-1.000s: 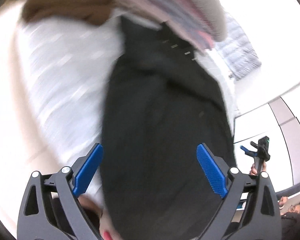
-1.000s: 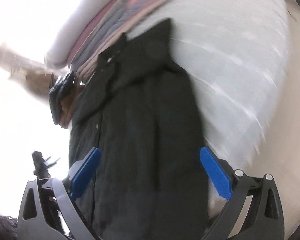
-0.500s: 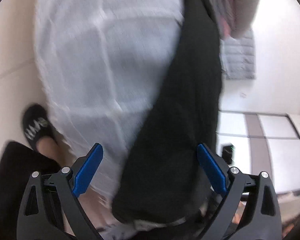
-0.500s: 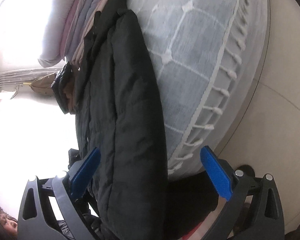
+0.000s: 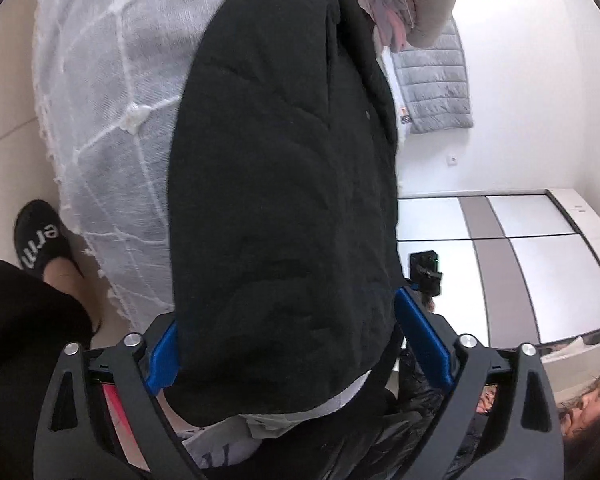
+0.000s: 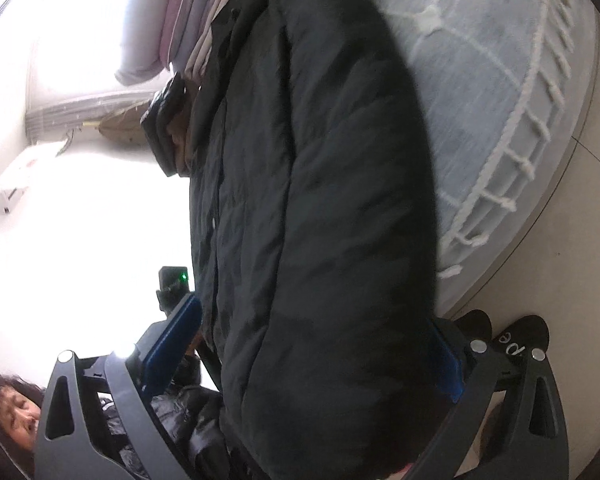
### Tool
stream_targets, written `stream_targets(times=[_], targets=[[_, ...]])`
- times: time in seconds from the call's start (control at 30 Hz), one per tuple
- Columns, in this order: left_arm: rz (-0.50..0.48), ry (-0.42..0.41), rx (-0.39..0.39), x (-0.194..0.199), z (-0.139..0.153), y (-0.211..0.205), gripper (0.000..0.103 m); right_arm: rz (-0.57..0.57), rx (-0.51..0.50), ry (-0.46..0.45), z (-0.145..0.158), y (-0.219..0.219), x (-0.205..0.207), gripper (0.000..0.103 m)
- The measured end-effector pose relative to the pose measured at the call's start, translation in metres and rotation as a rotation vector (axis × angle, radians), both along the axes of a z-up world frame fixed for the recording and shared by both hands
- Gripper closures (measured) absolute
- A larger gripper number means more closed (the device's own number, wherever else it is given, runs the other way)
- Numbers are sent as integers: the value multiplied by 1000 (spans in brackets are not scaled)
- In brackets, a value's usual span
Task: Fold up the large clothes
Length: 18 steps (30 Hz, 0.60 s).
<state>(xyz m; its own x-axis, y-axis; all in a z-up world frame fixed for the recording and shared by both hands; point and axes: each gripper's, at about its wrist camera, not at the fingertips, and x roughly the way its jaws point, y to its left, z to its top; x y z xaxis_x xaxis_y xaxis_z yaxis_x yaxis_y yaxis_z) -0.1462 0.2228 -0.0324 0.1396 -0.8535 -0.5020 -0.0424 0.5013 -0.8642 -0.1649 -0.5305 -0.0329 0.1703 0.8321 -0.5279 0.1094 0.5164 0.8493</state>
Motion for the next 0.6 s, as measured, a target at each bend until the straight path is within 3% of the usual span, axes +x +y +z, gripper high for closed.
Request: stream_targets(times=[0.03, 0.07, 0.1, 0.13, 0.17, 0.27, 0.33, 0.6], targets=[[2, 7, 28, -1, -1, 1, 31, -5, -15, -3, 2, 2, -1, 10], [3, 14, 53, 0, 1, 4, 44, -13, -44, -9, 5, 5, -2, 21], [4, 20, 75, -1, 2, 4, 51, -21, -90, -12, 8, 8, -4, 34], [4, 23, 94, -1, 4, 4, 64, -32, -127, -6, 11, 9, -6, 65], [3, 23, 111, -2, 5, 4, 73, -46, -150, -4, 13, 9, -8, 74], [2, 1, 157, -2, 14, 0, 87, -71, -194, -15, 25, 18, -15, 85], [12, -28, 184, -4, 25, -4, 91, -94, -200, -33, 36, 25, -17, 88], [51, -173, 143, -7, 90, -7, 94, -185, -124, -128, 80, 26, -15, 91]])
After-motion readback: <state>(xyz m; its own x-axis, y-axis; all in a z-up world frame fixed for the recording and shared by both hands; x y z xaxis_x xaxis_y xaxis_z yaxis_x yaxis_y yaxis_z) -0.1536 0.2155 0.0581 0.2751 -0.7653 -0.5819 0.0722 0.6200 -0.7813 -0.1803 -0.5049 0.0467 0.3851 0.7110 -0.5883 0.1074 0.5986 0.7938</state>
